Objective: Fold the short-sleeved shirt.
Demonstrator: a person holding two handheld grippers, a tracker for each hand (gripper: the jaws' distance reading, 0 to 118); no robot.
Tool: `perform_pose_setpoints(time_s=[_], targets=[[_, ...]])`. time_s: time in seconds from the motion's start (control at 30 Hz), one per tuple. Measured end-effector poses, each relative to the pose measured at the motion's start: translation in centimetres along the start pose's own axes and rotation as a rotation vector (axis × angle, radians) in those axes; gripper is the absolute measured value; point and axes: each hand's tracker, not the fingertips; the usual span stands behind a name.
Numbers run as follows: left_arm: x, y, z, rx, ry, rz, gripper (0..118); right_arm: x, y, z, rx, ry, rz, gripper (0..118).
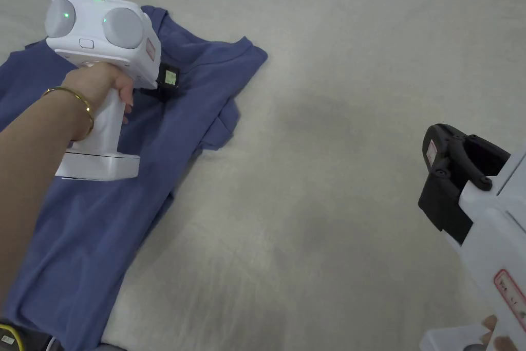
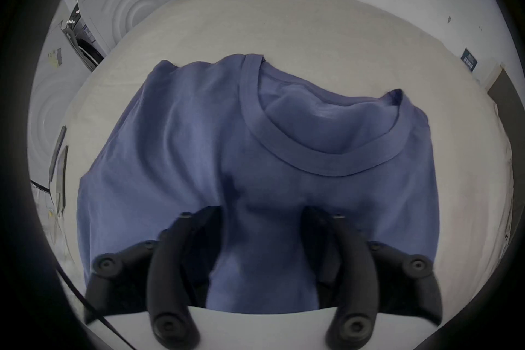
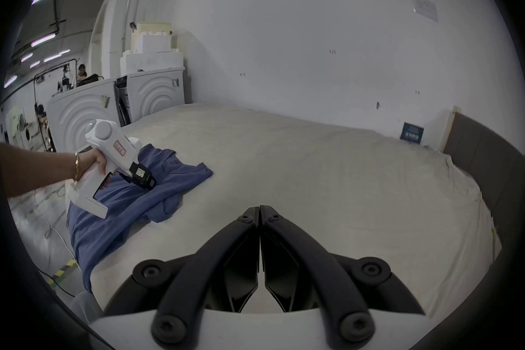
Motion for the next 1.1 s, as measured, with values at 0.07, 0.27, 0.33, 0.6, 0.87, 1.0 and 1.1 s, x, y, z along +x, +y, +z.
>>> perform_pose_setpoints(time_s=[0.07, 0.27, 0.33, 0.6, 0.87, 1.0, 1.1], targets=[[0.3, -0.3, 0.1, 0.024, 0.006, -0.001, 0, 0.5, -0.4, 0.1, -0.018, 0.012, -0.051, 0], [0.2, -1.7, 1.9, 0.066, 0.056, 0.027, 0, 0.7, -0.1, 2.2, 0.007, -0.011, -0.041, 0], [-0.4, -2.0, 3.5, 0.096, 0.045, 0.064, 0, 0.8, 0.3, 3.1, 0.020, -0.008, -0.032, 0], [-2.4, -1.8, 14.7, 0.262, -0.001, 0.149, 0, 1.0, 1.7, 8.8, 0.115, 0.022, -0.088, 0], [-3.4, -3.4, 27.6, 0.532, -0.049, 0.269, 0, 1.4, 1.4, 15.1, 0.177, 0.033, -0.076, 0], [-0.6, -3.0, 34.2, 0.663, -0.071, 0.137, 0, 2.5, 1.1, 17.9, 0.211, 0.004, -0.071, 0], [1.8, -2.0, 40.2, 0.770, -0.139, 0.090, 0, 3.6, 1.3, 19.8, 0.235, -0.030, -0.079, 0]])
